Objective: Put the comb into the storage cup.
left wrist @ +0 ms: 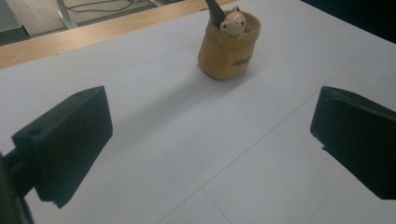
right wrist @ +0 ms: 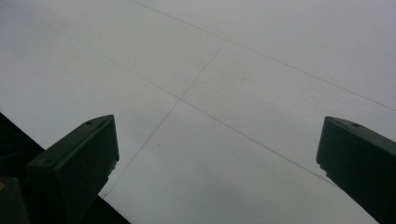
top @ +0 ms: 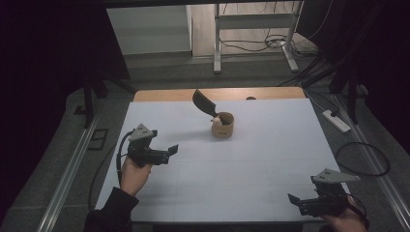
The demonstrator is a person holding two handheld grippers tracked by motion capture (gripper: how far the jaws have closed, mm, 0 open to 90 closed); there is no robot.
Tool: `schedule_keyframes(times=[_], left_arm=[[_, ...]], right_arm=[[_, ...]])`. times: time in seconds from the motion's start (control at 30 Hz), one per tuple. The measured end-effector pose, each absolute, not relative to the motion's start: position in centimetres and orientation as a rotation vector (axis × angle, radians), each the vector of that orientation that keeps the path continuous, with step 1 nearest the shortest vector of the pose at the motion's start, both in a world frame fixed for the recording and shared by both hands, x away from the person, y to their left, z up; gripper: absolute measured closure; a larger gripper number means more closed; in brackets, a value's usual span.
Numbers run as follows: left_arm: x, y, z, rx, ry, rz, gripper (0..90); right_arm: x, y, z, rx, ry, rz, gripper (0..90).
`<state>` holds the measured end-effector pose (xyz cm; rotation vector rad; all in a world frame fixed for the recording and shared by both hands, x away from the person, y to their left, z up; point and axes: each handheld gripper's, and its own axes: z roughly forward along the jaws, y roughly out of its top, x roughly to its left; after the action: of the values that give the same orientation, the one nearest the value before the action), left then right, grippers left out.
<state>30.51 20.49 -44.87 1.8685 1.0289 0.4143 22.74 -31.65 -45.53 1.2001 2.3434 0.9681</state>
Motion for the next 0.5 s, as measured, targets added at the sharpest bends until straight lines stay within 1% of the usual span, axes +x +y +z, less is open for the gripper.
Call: schedule_keyframes(times=[0.5], left_arm=[[28.2, 21.5, -45.1, 1.86, 1.045, 0.4, 0.0]], right_arm=[[22.7, -31.6, -45.5, 1.195, 2.342, 0.968, 0.0]])
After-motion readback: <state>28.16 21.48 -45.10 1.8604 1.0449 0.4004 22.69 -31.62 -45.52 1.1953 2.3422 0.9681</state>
